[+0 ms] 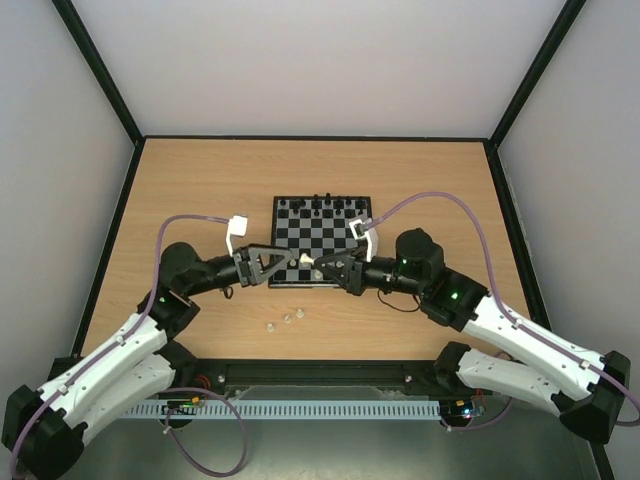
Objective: Set up the chess pieces on the board
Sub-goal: Place the chess piece on the chessboard.
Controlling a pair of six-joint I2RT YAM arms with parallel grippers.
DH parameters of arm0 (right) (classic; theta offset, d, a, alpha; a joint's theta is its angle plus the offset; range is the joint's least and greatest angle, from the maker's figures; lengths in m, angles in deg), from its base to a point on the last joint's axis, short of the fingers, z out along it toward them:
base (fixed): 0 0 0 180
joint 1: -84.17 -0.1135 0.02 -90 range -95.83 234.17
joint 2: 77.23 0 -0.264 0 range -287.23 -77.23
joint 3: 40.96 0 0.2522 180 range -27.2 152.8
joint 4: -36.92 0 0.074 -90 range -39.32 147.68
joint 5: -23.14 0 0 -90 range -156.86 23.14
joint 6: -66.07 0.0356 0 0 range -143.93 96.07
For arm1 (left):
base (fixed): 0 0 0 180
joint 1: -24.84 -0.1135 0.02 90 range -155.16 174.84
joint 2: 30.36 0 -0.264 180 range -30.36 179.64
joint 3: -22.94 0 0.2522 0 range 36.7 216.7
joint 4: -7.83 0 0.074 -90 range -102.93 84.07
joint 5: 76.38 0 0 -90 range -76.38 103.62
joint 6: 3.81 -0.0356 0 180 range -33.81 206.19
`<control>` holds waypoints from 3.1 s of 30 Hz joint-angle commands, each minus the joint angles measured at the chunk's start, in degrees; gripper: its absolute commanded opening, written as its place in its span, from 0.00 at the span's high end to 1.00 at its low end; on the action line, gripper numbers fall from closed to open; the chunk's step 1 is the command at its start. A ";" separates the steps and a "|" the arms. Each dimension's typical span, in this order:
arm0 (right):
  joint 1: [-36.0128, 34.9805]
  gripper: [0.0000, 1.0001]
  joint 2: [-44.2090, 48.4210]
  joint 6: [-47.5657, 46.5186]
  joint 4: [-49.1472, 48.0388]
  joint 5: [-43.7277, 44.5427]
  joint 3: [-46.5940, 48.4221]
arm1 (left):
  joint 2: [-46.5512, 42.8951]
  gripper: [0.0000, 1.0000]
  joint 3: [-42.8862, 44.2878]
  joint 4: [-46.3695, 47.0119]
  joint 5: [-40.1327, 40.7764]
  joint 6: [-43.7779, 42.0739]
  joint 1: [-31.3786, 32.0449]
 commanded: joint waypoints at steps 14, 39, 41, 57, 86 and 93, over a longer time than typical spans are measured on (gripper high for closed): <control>-0.12 0.89 -18.52 -13.17 44.87 21.32 26.72 | -3.19 0.17 7.94 -36.92 15.78 -22.86 -9.51; -1.19 0.91 -49.30 -16.48 57.21 33.81 37.19 | -1.11 0.15 3.91 -37.55 16.86 -26.95 -11.01; -1.15 0.91 -50.39 -16.80 56.92 33.03 37.39 | -0.87 0.15 3.79 -37.34 16.55 -26.97 -11.10; -1.15 0.89 -55.59 -18.57 56.02 31.90 37.39 | -1.15 0.15 3.86 -37.08 15.53 -27.05 -11.37; 0.28 0.88 -58.62 -19.80 54.16 32.36 37.58 | -1.44 0.15 3.75 -36.80 14.65 -27.14 -11.72; 0.77 0.87 -58.97 -19.89 53.98 32.55 37.57 | -1.44 0.15 3.70 -36.78 14.49 -27.14 -11.71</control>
